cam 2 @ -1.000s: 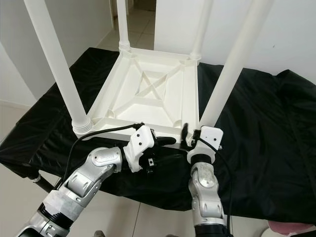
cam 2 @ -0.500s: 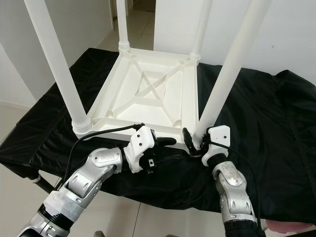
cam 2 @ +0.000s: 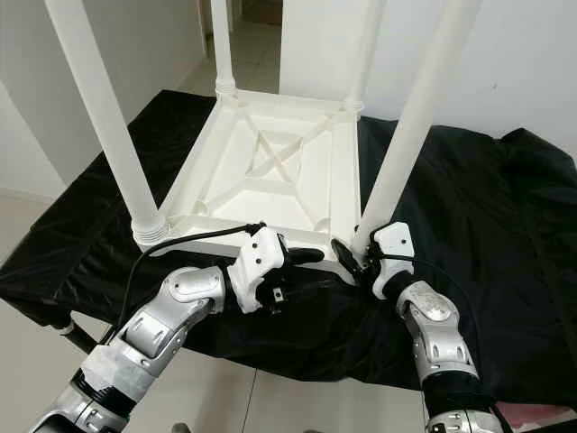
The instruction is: Building children table
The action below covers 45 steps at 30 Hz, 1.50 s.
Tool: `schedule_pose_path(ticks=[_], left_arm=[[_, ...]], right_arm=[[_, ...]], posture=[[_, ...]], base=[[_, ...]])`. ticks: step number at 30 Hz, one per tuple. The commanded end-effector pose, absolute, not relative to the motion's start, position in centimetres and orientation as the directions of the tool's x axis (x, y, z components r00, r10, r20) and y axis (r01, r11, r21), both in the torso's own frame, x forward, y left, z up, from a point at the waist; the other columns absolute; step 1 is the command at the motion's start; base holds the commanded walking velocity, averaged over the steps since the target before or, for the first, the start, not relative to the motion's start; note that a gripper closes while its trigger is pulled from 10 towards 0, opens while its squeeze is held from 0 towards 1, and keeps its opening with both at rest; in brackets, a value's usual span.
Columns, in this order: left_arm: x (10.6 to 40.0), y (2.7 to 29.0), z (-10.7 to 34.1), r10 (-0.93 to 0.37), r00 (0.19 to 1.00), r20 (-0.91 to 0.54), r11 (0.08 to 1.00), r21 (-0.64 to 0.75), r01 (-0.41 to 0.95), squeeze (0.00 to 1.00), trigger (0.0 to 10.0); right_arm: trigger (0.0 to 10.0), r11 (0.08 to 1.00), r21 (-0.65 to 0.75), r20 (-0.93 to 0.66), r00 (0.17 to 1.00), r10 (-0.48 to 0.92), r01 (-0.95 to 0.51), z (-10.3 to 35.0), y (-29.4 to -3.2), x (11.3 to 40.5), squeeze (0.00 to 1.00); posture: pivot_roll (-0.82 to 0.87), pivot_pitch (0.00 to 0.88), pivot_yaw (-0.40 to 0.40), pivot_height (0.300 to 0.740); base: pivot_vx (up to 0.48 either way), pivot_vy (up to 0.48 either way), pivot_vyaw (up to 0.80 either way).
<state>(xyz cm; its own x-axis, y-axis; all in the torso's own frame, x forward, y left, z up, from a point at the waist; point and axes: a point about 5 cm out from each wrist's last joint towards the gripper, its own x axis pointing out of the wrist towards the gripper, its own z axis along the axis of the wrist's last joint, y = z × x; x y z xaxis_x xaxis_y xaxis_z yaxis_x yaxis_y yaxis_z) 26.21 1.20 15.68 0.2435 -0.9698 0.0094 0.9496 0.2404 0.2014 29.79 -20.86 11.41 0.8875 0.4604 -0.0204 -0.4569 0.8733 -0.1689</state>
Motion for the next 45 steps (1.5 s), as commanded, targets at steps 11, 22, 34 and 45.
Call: schedule_pose_path(ticks=[11, 22, 34, 45], left_arm=[[26.3, 1.2, 15.5, -0.973, 0.232, -0.007, 0.225, 0.204, 0.953, 0.0, 10.0], [26.2, 1.1, 15.4, -0.974, 0.224, -0.007, 0.218, 0.2, 0.955, 0.0, 10.0], [26.0, 0.8, 15.2, -0.978, 0.21, -0.008, 0.204, 0.198, 0.959, 0.0, 10.0], [25.8, 0.7, 15.1, -0.977, 0.212, -0.009, 0.206, 0.201, 0.958, 0.0, 10.0]], right_arm=[[10.0, 0.92, -0.129, -0.032, 0.929, 0.368, -0.369, 10.7, -21.9, 30.0, 0.0], [10.0, 0.99, -0.054, 0.027, 0.991, 0.129, -0.128, 11.2, -21.5, 29.6, 0.0], [10.0, 0.985, 0.04, -0.017, 0.985, -0.169, 0.17, 10.4, -19.2, 28.6, 0.0], [10.0, 0.953, 0.069, -0.024, 0.955, -0.294, 0.295, 10.7, -16.1, 27.9, 0.0]], posture=[[-0.08, 0.0, -0.029, 0.74], [-0.08, 0.0, -0.028, 0.74], [-0.09, 0.0, -0.03, 0.74], [-0.08, 0.0, -0.046, 0.74]], base=[[0.0, 0.0, 0.0], [0.0, 0.0, 0.0], [0.0, 0.0, 0.0], [0.0, 0.0, 0.0]])
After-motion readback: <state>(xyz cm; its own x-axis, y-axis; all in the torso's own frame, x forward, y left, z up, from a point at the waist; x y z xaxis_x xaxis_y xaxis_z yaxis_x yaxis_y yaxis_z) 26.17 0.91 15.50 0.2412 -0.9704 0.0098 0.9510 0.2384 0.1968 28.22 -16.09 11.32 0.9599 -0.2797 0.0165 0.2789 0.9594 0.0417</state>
